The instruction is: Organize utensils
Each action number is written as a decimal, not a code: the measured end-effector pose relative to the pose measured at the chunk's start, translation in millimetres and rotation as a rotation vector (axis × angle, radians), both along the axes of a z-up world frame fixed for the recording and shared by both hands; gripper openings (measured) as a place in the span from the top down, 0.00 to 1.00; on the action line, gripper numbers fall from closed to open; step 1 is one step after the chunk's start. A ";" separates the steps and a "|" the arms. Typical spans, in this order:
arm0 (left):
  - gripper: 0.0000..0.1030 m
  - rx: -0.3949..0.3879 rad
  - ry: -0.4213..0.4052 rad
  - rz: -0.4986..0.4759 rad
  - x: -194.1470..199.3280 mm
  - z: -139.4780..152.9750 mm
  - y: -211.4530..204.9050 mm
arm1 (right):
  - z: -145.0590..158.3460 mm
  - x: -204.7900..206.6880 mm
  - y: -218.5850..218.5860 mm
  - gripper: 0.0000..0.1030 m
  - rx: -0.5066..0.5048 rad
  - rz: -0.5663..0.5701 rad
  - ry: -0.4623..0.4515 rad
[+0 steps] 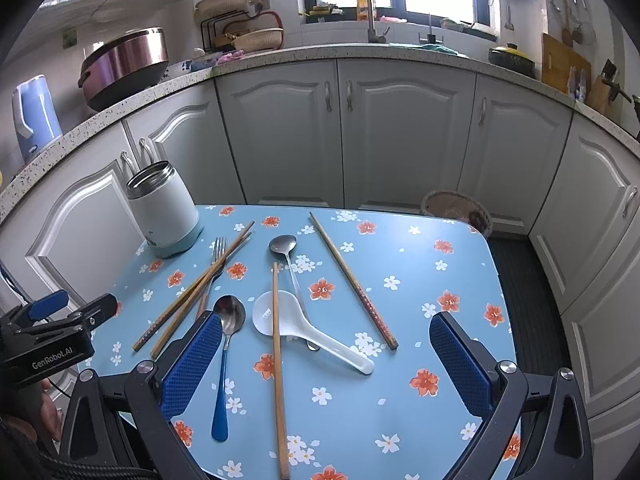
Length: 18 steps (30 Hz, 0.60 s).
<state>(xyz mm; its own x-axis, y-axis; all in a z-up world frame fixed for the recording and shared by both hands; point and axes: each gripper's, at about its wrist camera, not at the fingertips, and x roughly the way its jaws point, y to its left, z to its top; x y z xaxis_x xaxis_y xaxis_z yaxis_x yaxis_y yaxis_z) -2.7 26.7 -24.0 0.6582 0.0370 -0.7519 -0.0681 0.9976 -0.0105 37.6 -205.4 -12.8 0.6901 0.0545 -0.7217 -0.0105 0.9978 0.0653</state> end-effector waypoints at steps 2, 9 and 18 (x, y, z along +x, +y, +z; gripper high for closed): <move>0.05 0.000 -0.002 -0.004 0.3 1.1 -1.4 | -0.6 0.1 0.4 0.00 -0.001 0.000 0.002; 0.05 0.005 0.012 -0.020 0.7 -0.4 -7.5 | -2.8 1.0 0.8 0.00 0.007 0.005 0.013; 0.05 -0.003 0.026 -0.027 1.2 -2.2 -11.2 | -4.5 3.6 2.5 0.00 0.020 0.011 0.031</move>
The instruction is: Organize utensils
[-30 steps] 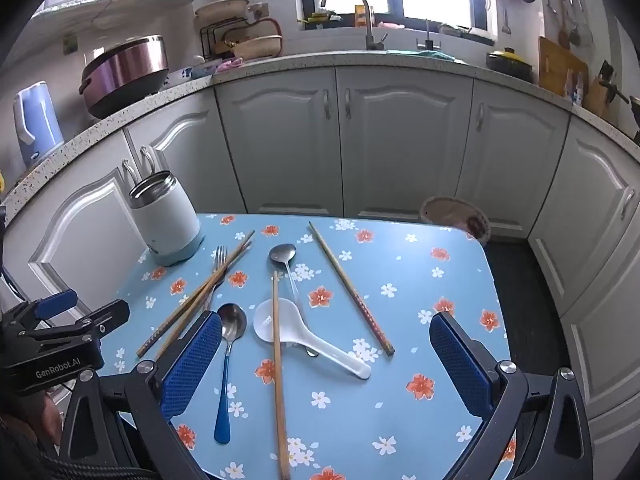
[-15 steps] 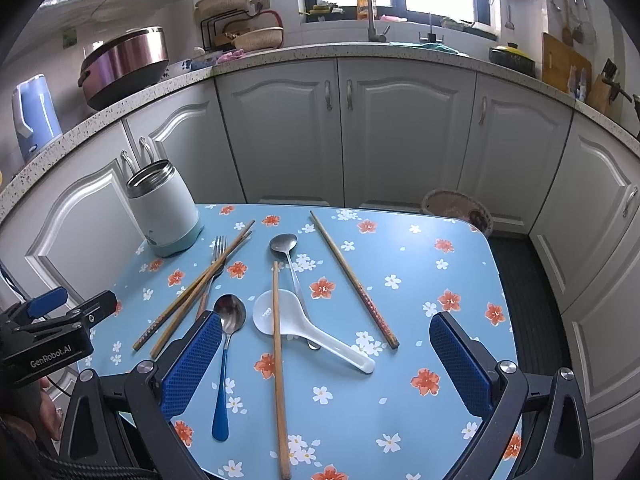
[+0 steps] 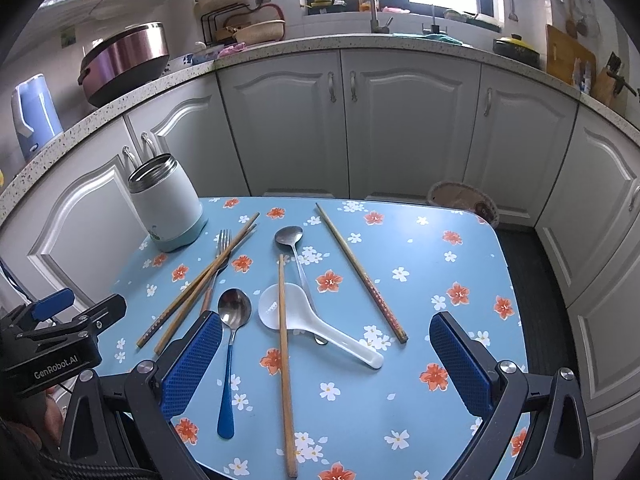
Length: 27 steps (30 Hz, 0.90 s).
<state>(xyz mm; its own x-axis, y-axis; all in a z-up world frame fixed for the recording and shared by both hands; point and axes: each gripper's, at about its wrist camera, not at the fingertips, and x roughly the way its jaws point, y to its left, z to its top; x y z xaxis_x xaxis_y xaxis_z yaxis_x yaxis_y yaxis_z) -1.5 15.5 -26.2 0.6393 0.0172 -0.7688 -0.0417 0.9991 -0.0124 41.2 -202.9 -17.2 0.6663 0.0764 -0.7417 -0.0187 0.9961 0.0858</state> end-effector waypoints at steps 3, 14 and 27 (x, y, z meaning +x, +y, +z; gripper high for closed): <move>0.05 -0.005 0.007 -0.004 -0.2 -1.6 -0.9 | -0.1 0.6 0.5 0.00 -0.004 0.002 0.003; 0.05 -0.007 0.015 -0.021 -1.3 -2.8 -6.7 | -0.4 2.1 -1.2 0.00 -0.001 -0.007 0.013; 0.05 -0.010 0.022 -0.013 1.2 -0.2 -6.0 | 2.4 3.5 -1.2 0.00 -0.013 -0.003 0.015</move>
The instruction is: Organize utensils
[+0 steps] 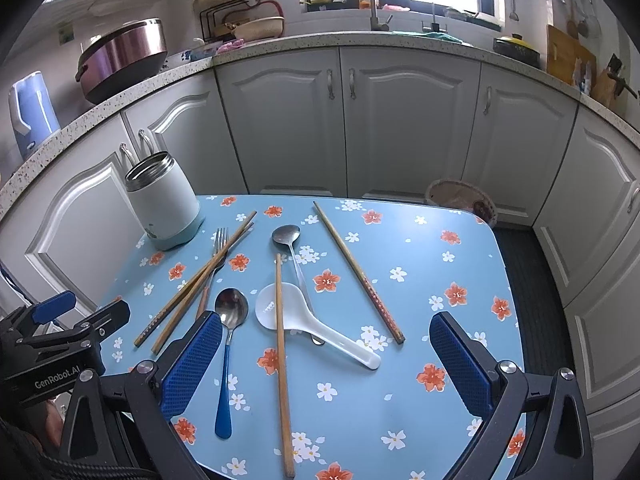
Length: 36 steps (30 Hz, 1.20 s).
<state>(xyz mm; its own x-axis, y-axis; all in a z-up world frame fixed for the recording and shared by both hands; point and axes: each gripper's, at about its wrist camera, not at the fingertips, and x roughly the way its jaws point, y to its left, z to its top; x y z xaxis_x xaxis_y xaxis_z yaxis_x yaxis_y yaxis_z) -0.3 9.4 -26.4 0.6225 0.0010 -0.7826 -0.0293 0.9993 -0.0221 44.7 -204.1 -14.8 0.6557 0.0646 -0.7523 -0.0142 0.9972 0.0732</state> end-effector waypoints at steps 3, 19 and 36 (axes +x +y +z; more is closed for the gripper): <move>0.05 0.011 -0.002 0.007 0.7 1.8 0.8 | 1.1 1.0 -0.2 0.00 -0.004 -0.001 0.003; 0.05 0.021 -0.013 -0.011 1.2 2.5 -2.7 | 0.4 3.0 4.4 0.00 -0.023 0.016 0.007; 0.05 0.023 -0.029 -0.010 -0.4 3.7 -4.7 | -0.7 3.9 6.3 0.00 -0.024 0.021 0.016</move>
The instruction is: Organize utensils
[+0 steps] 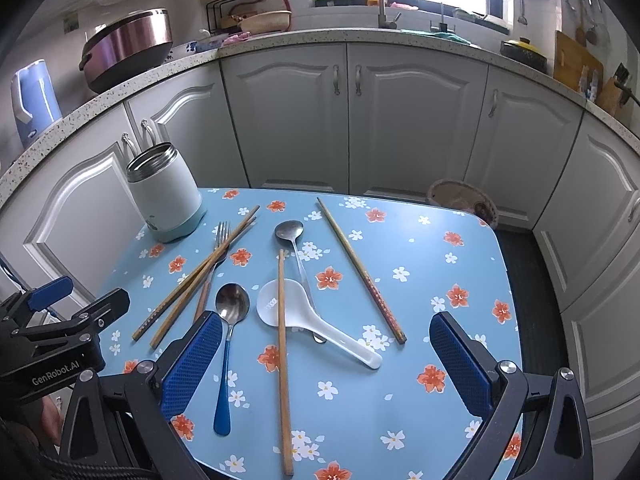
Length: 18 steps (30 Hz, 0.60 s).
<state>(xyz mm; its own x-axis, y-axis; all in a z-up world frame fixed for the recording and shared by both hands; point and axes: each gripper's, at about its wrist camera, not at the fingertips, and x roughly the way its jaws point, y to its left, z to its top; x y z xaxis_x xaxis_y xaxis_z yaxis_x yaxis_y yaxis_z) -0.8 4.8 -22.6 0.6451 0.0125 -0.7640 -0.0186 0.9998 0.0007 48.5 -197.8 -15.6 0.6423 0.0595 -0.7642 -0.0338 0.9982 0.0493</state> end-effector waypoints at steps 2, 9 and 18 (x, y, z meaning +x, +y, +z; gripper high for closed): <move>0.05 -0.005 -0.003 0.004 0.0 0.2 1.0 | -0.3 -0.2 -0.4 0.00 0.002 -0.002 0.002; 0.05 -0.003 -0.005 0.003 1.1 -0.9 2.6 | -3.1 0.7 1.0 0.00 -0.004 0.003 0.015; 0.05 -0.004 -0.006 -0.001 0.4 -1.0 2.3 | -1.4 0.7 3.6 0.00 -0.008 0.012 0.004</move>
<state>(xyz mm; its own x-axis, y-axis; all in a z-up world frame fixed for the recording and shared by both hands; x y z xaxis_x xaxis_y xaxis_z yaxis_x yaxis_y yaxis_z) -0.4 7.0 -23.6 0.6500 0.0086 -0.7599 -0.0174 0.9998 -0.0036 49.2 -194.3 -17.0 0.6385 0.0604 -0.7672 -0.0451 0.9981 0.0411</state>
